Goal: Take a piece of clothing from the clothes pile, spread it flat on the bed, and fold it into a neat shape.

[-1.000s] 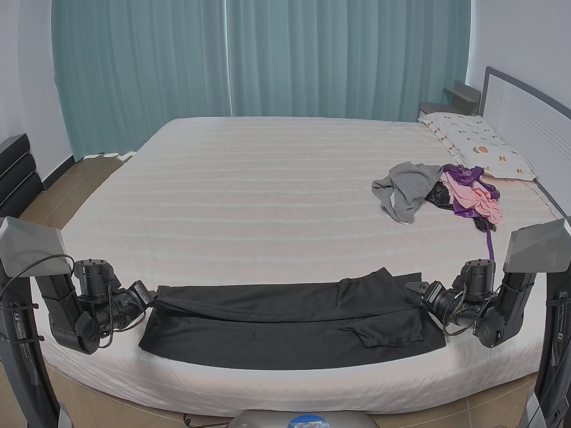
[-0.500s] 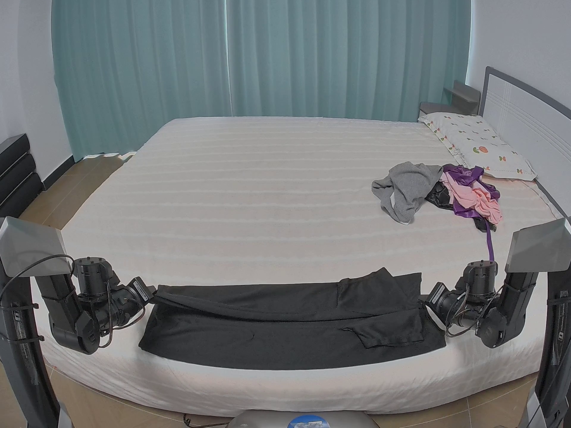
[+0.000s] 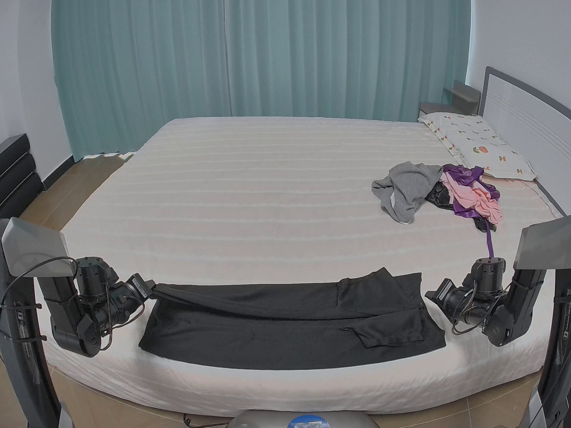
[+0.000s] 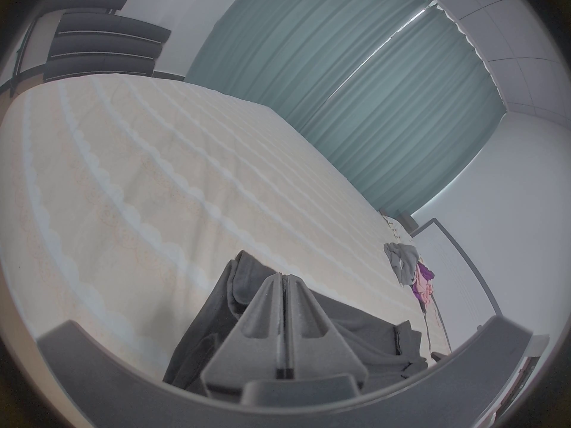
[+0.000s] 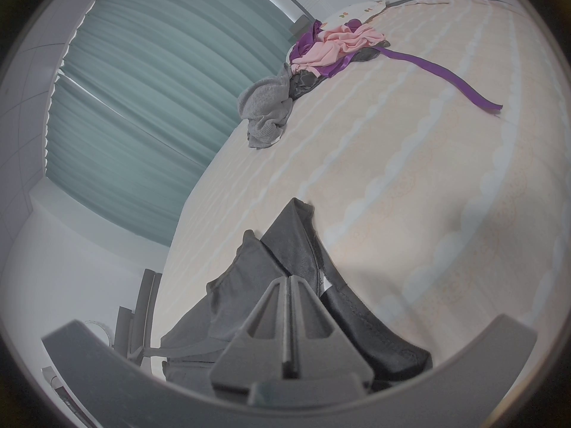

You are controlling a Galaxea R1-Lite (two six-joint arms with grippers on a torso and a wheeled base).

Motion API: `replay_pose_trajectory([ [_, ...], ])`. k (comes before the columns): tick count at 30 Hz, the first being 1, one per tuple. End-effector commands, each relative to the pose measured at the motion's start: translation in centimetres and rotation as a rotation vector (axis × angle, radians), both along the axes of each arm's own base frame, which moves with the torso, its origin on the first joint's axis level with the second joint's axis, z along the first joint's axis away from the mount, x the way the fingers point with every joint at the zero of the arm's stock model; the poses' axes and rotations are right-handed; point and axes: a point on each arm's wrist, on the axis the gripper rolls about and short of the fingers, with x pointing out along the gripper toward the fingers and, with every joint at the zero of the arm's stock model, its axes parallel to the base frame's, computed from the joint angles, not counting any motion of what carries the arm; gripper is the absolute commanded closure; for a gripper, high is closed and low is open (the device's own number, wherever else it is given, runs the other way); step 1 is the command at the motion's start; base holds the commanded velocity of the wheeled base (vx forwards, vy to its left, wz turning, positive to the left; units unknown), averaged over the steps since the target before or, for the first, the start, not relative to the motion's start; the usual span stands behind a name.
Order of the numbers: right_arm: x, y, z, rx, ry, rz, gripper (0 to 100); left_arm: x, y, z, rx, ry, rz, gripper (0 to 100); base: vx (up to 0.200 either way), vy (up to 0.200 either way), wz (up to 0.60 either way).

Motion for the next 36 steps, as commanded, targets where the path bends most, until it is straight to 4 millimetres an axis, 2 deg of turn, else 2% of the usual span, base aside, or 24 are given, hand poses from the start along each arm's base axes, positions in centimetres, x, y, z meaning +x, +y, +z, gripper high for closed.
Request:
replay_pose_trajectory([
  [1, -0.1, 0.1, 0.0, 0.0, 0.003, 0.003, 100, -0.7, 0.1, -0.7, 0.009, 0.037, -0.013, 100, 0.0, 0.0, 0.0],
  [9, -0.3, 0.1, 0.0, -0.001, 0.009, 0.003, 100, -2.1, 0.9, -1.8, 0.128, 0.091, -0.059, 100, 0.0, 0.0, 0.0],
  [17, -0.4, 0.2, 0.0, -0.003, 0.01, 0.006, 100, -3.0, 0.3, -3.0, 0.192, 0.136, -0.145, 100, 0.0, 0.0, 0.0],
  [18, -0.4, 0.2, 0.0, -0.003, 0.01, 0.006, 100, -3.1, 0.3, -3.1, 0.191, 0.139, -0.146, 0, 0.0, 0.0, 0.0],
  [26, -0.4, 0.2, 0.0, -0.001, 0.01, 0.005, 100, -2.6, 0.5, -2.3, 0.184, 0.102, -0.132, 0, 0.0, 0.0, 0.0],
  [29, -0.4, 0.2, 0.0, -0.001, 0.01, 0.005, 100, -1.2, 0.3, -1.5, 0.151, 0.045, -0.121, 0, 0.0, 0.0, 0.0],
  [30, -0.4, 0.2, 0.0, -0.001, 0.01, 0.006, 100, -0.1, 0.2, -1.2, 0.14, 0.015, -0.114, 0, 0.0, 0.0, 0.0],
  [32, -0.4, 0.2, 0.0, -0.001, 0.01, 0.006, 100, 0.5, 0.2, -1.0, 0.136, 0.007, -0.116, 0, 0.0, 0.0, 0.0],
  [33, -0.5, 0.2, 0.0, -0.002, 0.015, 0.006, 100, 1.6, 0.2, -0.9, 0.134, 0.021, -0.115, 0, 0.0, 0.0, 0.0],
  [34, -0.5, 0.2, 0.0, -0.002, 0.015, 0.006, 100, 1.6, 0.2, -0.9, 0.134, 0.021, -0.115, 0, 0.0, 0.0, 0.0],
  [35, -0.5, 0.2, -0.1, -0.002, 0.017, 0.008, 100, 3.1, 0.3, -0.8, 0.123, 0.066, -0.117, 0, 0.0, 0.0, 0.0],
  [36, -0.5, 0.3, -0.1, -0.003, 0.016, 0.01, 100, 3.8, 0.4, -0.8, 0.12, 0.08, -0.117, 0, 0.0, 0.0, 0.0],
])
